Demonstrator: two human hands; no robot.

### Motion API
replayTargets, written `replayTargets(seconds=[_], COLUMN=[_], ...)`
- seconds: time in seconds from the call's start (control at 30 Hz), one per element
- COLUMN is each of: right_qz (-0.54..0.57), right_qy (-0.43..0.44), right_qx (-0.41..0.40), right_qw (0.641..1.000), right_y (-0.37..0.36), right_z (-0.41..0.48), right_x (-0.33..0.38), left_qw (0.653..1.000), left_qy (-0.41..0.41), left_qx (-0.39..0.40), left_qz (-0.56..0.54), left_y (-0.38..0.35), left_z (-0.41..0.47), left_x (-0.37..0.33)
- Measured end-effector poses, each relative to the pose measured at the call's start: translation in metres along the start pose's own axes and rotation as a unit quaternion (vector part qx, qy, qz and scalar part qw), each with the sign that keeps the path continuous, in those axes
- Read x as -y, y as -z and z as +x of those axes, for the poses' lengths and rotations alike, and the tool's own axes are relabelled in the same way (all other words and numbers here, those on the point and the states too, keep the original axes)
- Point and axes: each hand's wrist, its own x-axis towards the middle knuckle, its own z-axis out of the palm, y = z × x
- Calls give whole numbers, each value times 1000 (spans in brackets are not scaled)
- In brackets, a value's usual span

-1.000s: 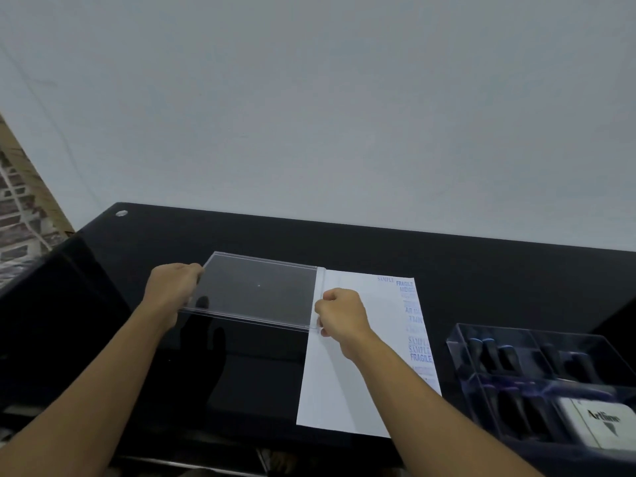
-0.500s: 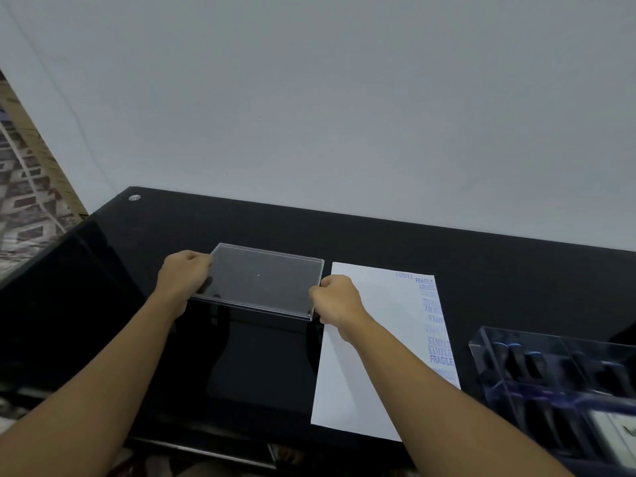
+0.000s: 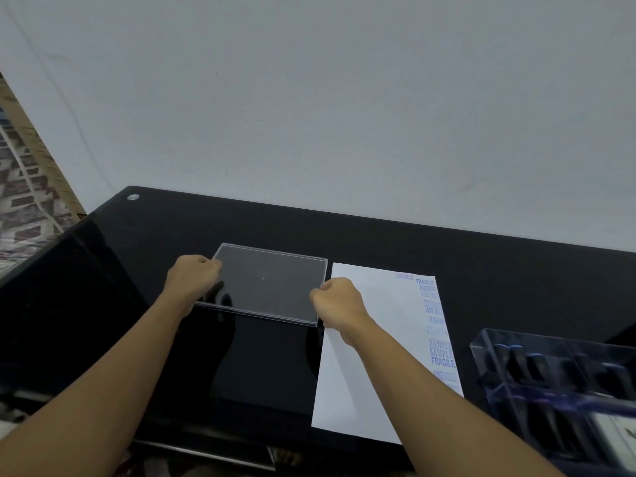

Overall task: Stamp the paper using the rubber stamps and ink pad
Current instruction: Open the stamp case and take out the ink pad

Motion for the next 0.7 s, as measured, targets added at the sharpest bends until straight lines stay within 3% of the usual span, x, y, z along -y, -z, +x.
replayTargets(seconds=[0.47,0.7], right_qz=[1,-2], right_qy=[0,27], right_qx=[3,-15], right_qw=[1000,1000], right_y=[11,29], right_z=[-16,-32], right_x=[4,-1], left_qw=[996,995], left_qy=[-49,-97], left_qx=[-24,15], left_qz=[66,-5], left_y=[-4,-16], left_z=[-23,-60], left_x=[-11,-41])
